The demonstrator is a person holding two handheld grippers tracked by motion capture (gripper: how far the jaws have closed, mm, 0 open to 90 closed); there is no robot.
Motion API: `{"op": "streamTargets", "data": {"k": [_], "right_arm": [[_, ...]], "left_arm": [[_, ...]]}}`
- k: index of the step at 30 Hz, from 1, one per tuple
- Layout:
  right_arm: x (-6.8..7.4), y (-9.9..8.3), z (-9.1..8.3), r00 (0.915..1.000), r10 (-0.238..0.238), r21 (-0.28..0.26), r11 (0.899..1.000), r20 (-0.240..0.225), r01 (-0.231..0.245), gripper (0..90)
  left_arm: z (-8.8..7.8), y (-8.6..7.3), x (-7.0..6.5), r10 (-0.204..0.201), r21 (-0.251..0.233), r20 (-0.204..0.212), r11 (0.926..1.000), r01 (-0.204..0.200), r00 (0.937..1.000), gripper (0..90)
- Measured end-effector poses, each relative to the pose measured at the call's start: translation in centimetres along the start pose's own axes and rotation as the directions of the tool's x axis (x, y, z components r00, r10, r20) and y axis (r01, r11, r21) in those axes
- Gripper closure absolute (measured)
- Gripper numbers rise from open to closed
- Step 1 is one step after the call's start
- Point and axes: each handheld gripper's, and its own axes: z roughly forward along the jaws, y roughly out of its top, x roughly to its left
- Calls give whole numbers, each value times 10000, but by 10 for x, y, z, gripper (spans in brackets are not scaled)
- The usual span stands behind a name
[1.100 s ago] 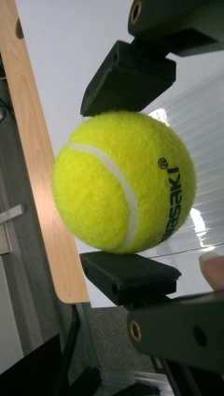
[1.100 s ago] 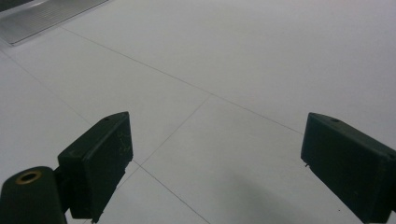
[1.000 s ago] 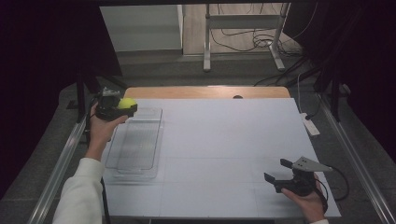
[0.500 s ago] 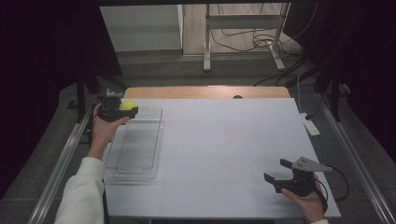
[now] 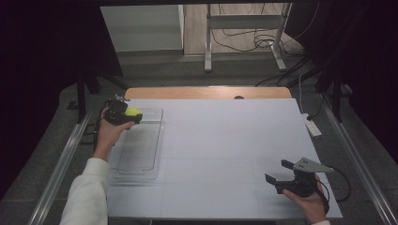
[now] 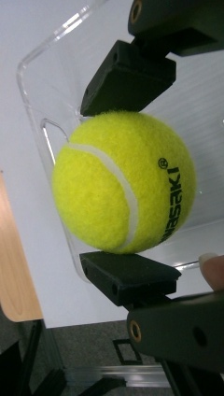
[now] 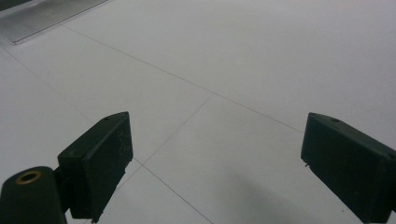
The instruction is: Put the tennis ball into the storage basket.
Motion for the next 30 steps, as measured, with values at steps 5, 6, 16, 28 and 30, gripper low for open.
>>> {"op": "streamTargets", "data": {"k": [5, 6, 16, 28, 30], "right_arm": [[0, 0, 0, 10000, -13, -4, 10000, 4, 13, 92], [0, 0, 0, 10000, 0, -11, 10000, 8, 0, 92], [1, 0, 0, 10000, -7, 22, 10000, -18, 7, 92], [0, -1, 0, 10000, 10, 14, 10000, -29, -10, 91], [0, -1, 0, 10000, 5, 12, 10000, -36, -5, 91]], "left_arm": [[6, -2, 0, 43, 240, 4, 9997, -44, 10000, 268], [7, -3, -1, 108, 354, -1, 9993, -108, 9999, 268], [18, -4, -5, 195, 1018, 61, 9946, -201, 9998, 266], [35, -7, -12, 444, 1840, -254, 9821, -390, 9987, 249], [35, -7, -12, 416, 1754, -273, 9838, -362, 9988, 248]]}}
